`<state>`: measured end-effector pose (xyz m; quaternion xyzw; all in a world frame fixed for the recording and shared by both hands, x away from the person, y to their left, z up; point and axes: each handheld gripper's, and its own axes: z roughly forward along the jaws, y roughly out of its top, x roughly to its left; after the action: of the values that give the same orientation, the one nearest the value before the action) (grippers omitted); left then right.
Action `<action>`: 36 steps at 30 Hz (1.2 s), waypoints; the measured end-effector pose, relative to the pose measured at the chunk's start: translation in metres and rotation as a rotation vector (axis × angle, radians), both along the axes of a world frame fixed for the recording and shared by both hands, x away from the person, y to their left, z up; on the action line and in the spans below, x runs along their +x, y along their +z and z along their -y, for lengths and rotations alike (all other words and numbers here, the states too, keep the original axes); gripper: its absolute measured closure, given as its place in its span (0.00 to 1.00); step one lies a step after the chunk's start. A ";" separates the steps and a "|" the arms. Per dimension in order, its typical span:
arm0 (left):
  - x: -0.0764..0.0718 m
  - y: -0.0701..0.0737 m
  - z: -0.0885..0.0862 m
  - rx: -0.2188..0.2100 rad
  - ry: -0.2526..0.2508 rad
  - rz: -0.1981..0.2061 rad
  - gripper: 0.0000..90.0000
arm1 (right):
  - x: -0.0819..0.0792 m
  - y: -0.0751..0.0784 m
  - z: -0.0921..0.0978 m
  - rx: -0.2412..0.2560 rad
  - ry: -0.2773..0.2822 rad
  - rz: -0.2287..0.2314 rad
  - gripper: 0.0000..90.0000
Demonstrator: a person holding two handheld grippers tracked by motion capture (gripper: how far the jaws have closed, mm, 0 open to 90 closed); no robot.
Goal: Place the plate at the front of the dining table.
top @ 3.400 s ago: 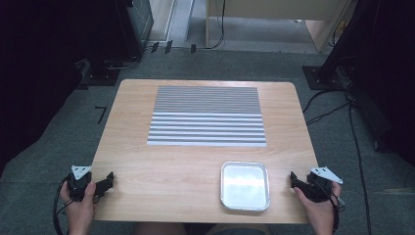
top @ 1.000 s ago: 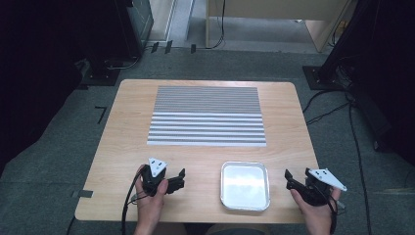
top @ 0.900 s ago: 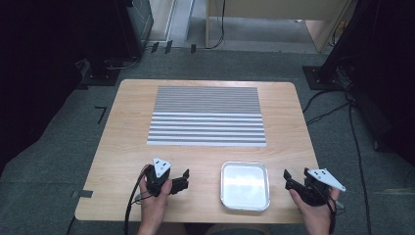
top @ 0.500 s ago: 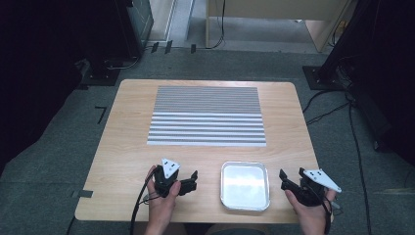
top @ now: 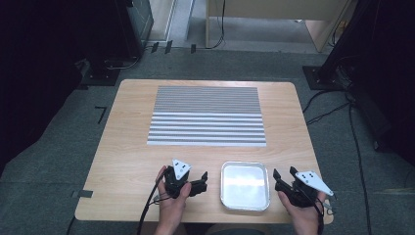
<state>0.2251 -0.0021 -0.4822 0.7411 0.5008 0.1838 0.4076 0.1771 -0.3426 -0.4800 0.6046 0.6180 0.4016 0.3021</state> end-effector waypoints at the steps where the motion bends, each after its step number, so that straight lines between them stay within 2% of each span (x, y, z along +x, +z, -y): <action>1: 0.000 -0.001 0.002 0.000 -0.005 -0.002 0.11 | 0.000 0.000 -0.001 0.005 0.000 -0.006 0.42; 4: -0.002 -0.003 0.009 -0.003 -0.021 -0.010 0.11 | 0.000 -0.002 -0.004 0.002 0.014 0.007 0.47; 9: -0.004 -0.005 0.017 -0.010 -0.043 -0.007 0.12 | 0.000 -0.003 -0.006 -0.006 0.004 0.013 0.53; 11: -0.007 -0.007 0.023 -0.012 -0.061 -0.002 0.13 | 0.000 -0.004 -0.005 0.018 0.018 0.007 0.59; 12: -0.008 -0.007 0.024 -0.020 -0.065 0.006 0.14 | 0.000 -0.004 -0.004 0.043 0.030 0.010 0.60; 13: -0.008 -0.007 0.024 -0.020 -0.065 0.006 0.14 | 0.000 -0.004 -0.004 0.043 0.030 0.010 0.60; 14: -0.010 -0.007 0.028 -0.026 -0.082 0.015 0.14 | 0.001 -0.003 -0.001 0.105 0.055 0.012 0.61; 18: -0.014 -0.009 0.036 -0.022 -0.102 0.017 0.16 | 0.000 -0.004 0.000 0.117 0.039 0.018 0.63; 21: -0.016 -0.010 0.041 -0.021 -0.115 0.029 0.16 | 0.000 -0.005 0.001 0.135 0.047 0.015 0.65; 23: -0.018 -0.012 0.046 -0.007 -0.144 0.018 0.17 | 0.002 -0.009 0.000 0.149 0.056 -0.030 0.65; 24: -0.019 -0.012 0.048 -0.005 -0.145 0.017 0.18 | 0.002 -0.010 -0.001 0.157 0.057 -0.053 0.67; 25: -0.019 -0.012 0.048 -0.005 -0.145 0.017 0.25 | 0.002 -0.010 -0.001 0.157 0.057 -0.053 0.67; 26: -0.020 -0.013 0.050 -0.005 -0.145 0.017 0.29 | 0.003 -0.011 -0.001 0.176 0.058 -0.073 0.72; 28: -0.020 -0.014 0.052 -0.009 -0.143 0.010 0.30 | 0.002 -0.010 -0.002 0.179 0.066 -0.062 0.74; 31: -0.020 -0.015 0.052 -0.018 -0.140 -0.002 0.37 | 0.002 -0.010 -0.004 0.176 0.077 -0.063 0.77; 32: -0.020 -0.014 0.053 -0.029 -0.149 -0.004 0.39 | 0.001 -0.010 -0.004 0.196 0.084 -0.071 0.83; 34: -0.021 -0.014 0.053 -0.037 -0.160 -0.005 0.44 | 0.001 -0.010 -0.004 0.232 0.084 -0.079 0.85; 36: -0.022 -0.014 0.054 -0.044 -0.167 -0.012 0.49 | 0.001 -0.010 -0.004 0.246 0.080 -0.087 0.88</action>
<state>0.2036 -0.0557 -0.4963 0.7721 0.4436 0.1337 0.4349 0.1777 -0.3384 -0.4902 0.6289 0.6001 0.4595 0.1823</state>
